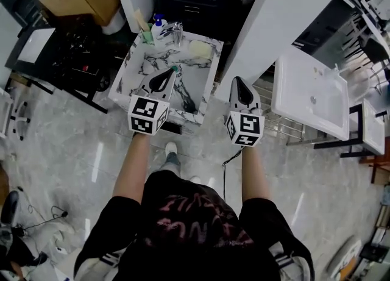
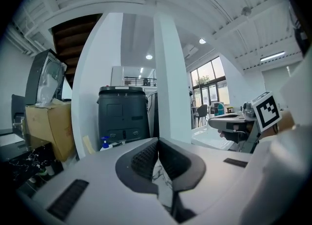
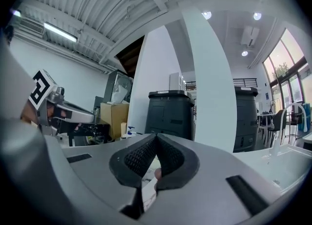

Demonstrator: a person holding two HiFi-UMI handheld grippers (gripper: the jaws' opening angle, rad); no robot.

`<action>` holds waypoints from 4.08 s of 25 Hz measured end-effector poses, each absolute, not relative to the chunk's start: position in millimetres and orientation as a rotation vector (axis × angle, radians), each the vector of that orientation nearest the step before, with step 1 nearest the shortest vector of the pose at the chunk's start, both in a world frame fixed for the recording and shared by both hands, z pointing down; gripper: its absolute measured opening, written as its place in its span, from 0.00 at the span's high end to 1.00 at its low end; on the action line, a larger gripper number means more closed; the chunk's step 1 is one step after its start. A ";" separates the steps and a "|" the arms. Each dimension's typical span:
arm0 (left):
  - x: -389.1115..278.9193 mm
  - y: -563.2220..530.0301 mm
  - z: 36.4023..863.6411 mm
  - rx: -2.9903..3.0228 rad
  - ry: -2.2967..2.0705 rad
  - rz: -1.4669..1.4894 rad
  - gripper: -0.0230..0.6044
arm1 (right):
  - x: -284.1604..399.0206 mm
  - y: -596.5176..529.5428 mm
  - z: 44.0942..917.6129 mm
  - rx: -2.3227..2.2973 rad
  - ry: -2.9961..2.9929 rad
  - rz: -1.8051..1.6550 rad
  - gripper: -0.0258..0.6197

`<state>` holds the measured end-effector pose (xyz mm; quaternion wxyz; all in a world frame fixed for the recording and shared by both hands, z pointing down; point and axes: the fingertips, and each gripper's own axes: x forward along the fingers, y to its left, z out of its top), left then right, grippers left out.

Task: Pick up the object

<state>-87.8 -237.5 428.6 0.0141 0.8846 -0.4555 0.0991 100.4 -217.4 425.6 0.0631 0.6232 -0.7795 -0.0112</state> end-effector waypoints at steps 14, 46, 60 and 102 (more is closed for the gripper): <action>-99.1 -359.3 451.6 2.823 -1.188 0.317 0.94 | 81.3 -313.3 427.9 2.041 -2.218 -0.016 0.94; -0.2 -448.6 460.3 2.858 -1.091 0.420 0.94 | 160.5 -398.3 436.5 2.046 -2.219 0.047 0.94; 28.5 -476.5 509.2 2.805 -1.026 0.568 0.94 | 193.1 -413.4 448.6 2.065 -2.197 0.084 0.94; 75.7 -495.7 722.8 2.609 -0.562 1.518 0.75 | 268.1 -429.8 506.2 2.094 -2.071 0.227 0.94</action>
